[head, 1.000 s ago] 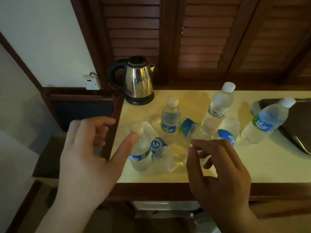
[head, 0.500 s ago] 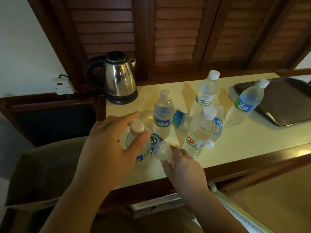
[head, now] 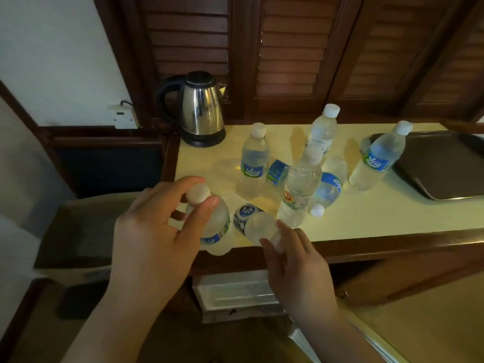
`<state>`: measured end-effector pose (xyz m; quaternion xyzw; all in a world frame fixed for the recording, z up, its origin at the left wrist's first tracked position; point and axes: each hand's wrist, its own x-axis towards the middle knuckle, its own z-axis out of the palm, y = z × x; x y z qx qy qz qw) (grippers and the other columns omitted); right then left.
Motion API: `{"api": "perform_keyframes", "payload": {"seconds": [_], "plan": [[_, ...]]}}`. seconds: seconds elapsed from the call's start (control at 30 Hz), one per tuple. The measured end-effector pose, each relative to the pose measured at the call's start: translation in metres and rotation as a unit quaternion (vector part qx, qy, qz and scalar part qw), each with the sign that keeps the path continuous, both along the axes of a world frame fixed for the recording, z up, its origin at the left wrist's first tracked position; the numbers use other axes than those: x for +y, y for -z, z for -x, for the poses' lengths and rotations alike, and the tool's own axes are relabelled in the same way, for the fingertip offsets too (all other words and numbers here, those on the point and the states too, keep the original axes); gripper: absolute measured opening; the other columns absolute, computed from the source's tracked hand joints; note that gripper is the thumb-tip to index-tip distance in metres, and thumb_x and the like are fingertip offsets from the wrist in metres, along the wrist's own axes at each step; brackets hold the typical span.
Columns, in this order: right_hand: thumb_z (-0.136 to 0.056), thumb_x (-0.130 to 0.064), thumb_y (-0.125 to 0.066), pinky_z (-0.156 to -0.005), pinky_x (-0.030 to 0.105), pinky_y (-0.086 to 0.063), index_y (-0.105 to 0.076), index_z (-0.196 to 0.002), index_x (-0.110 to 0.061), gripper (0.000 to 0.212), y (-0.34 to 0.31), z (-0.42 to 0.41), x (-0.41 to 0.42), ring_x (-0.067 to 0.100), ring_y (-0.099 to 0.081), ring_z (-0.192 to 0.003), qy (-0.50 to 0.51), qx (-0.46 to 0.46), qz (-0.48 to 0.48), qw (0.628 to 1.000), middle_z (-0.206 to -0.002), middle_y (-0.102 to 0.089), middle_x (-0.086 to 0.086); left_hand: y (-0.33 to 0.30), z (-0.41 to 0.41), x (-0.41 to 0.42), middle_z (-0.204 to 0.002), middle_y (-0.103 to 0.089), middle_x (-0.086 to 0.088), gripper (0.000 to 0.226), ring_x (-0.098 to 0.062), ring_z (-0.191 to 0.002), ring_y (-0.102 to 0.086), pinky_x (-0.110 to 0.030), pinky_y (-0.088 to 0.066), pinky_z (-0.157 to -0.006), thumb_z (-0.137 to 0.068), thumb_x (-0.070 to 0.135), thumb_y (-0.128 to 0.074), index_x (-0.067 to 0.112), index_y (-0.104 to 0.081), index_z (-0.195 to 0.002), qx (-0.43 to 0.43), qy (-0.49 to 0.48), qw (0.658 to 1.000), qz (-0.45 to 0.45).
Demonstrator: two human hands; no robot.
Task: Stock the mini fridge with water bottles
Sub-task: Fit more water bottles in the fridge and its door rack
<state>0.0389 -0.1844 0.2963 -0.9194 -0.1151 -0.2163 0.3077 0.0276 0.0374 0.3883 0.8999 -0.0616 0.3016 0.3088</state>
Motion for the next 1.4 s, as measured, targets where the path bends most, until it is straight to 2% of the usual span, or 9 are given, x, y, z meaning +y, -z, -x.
{"api": "perform_keyframes", "payload": {"seconds": [0.1, 0.2, 0.33, 0.4, 0.53, 0.73, 0.9, 1.17, 1.4], "plan": [[-0.101, -0.035, -0.06, -0.059, 0.003, -0.04, -0.067, -0.124, -0.009, 0.035, -0.016, 0.025, -0.023, 0.007, -0.061, -0.071, -0.002, -0.021, -0.021, 1.0, -0.097, -0.066, -0.004, -0.006, 0.039, -0.017, -0.108, -0.069, 0.011, 0.038, -0.005, -0.086, -0.067, -0.011, -0.052, -0.07, -0.098, 0.044, -0.065, 0.019, -0.071, -0.126, 0.001, -0.032, 0.999, -0.007], [-0.1, -0.032, -0.059, -0.059, 0.016, -0.048, -0.069, -0.111, -0.013, 0.024, -0.026, 0.05, -0.052, 0.005, -0.061, -0.077, -0.02, -0.043, -0.024, 0.999, -0.091, -0.066, -0.007, -0.003, 0.084, -0.04, -0.106, -0.072, 0.006, 0.037, -0.003, -0.083, -0.068, -0.021, -0.056, -0.066, -0.1, 0.046, -0.066, 0.021, -0.071, -0.127, 0.01, -0.073, 0.997, 0.014], [-0.1, -0.033, -0.059, -0.06, 0.02, -0.049, -0.071, -0.106, -0.008, 0.029, -0.01, 0.08, -0.093, 0.006, -0.061, -0.075, -0.068, -0.057, -0.028, 0.996, -0.085, -0.066, -0.006, 0.031, 0.144, -0.078, -0.108, -0.064, 0.019, 0.03, 0.009, -0.097, -0.063, -0.006, -0.051, -0.079, -0.101, 0.049, -0.061, 0.032, -0.065, -0.126, 0.047, -0.119, 0.99, 0.06], [-0.1, -0.032, -0.061, -0.057, 0.023, -0.049, -0.072, -0.103, -0.006, 0.029, 0.013, 0.093, -0.107, 0.009, -0.06, -0.072, -0.09, -0.053, -0.022, 0.994, -0.083, -0.065, -0.003, 0.058, 0.166, -0.094, -0.107, -0.067, 0.018, 0.03, 0.0, -0.097, -0.067, -0.009, -0.051, -0.079, -0.1, 0.049, -0.064, 0.03, -0.068, -0.123, 0.057, -0.125, 0.987, 0.085], [-0.101, -0.045, -0.052, -0.051, 0.026, -0.052, -0.07, -0.1, -0.011, 0.038, 0.078, 0.112, -0.122, 0.011, -0.062, -0.069, -0.099, 0.024, 0.0, 0.995, -0.088, -0.068, -0.004, 0.124, 0.189, -0.114, -0.102, -0.071, 0.008, 0.032, -0.011, -0.09, -0.069, -0.022, -0.056, -0.074, -0.097, 0.035, -0.074, 0.021, -0.071, -0.125, 0.088, -0.123, 0.981, 0.118], [-0.1, -0.043, -0.061, -0.057, 0.004, -0.031, -0.068, -0.099, -0.018, 0.026, 0.21, 0.103, -0.119, 0.005, -0.055, -0.067, -0.083, 0.121, 0.084, 0.986, -0.086, -0.067, -0.008, 0.259, 0.177, -0.115, -0.106, -0.07, 0.011, 0.036, -0.005, -0.091, -0.07, -0.02, -0.06, -0.073, -0.099, 0.048, -0.066, 0.024, -0.071, -0.124, 0.169, -0.121, 0.973, 0.098], [-0.097, -0.043, -0.061, -0.058, 0.022, -0.048, -0.064, -0.102, -0.021, 0.022, 0.337, 0.071, -0.105, 0.014, -0.063, -0.075, -0.09, 0.195, 0.123, 0.969, -0.092, -0.062, -0.007, 0.394, 0.155, -0.112, -0.109, -0.069, 0.015, 0.032, -0.007, -0.098, -0.069, -0.022, -0.061, -0.074, -0.091, 0.047, -0.072, 0.029, -0.073, -0.117, 0.193, -0.126, 0.966, 0.117], [-0.101, -0.044, -0.057, -0.077, 0.032, -0.042, -0.06, -0.117, -0.018, 0.031, 0.496, -0.003, -0.072, 0.021, -0.058, -0.093, -0.065, 0.281, 0.149, 0.946, -0.103, -0.056, -0.001, 0.568, 0.124, -0.122, -0.1, -0.07, 0.017, 0.025, -0.01, -0.091, -0.066, -0.034, -0.061, -0.07, -0.091, 0.042, -0.076, 0.027, -0.076, -0.111, 0.182, -0.137, 0.964, 0.139], [-0.101, -0.037, -0.058, -0.08, 0.032, -0.04, -0.058, -0.126, -0.015, 0.033, 0.581, -0.052, -0.057, 0.019, -0.051, -0.093, -0.039, 0.301, 0.117, 0.946, -0.116, -0.058, 0.005, 0.645, 0.096, -0.115, -0.092, -0.066, 0.026, 0.025, -0.002, -0.09, -0.069, -0.013, -0.057, -0.078, -0.089, 0.044, -0.074, 0.028, -0.077, -0.109, 0.189, -0.105, 0.961, 0.174]]}}
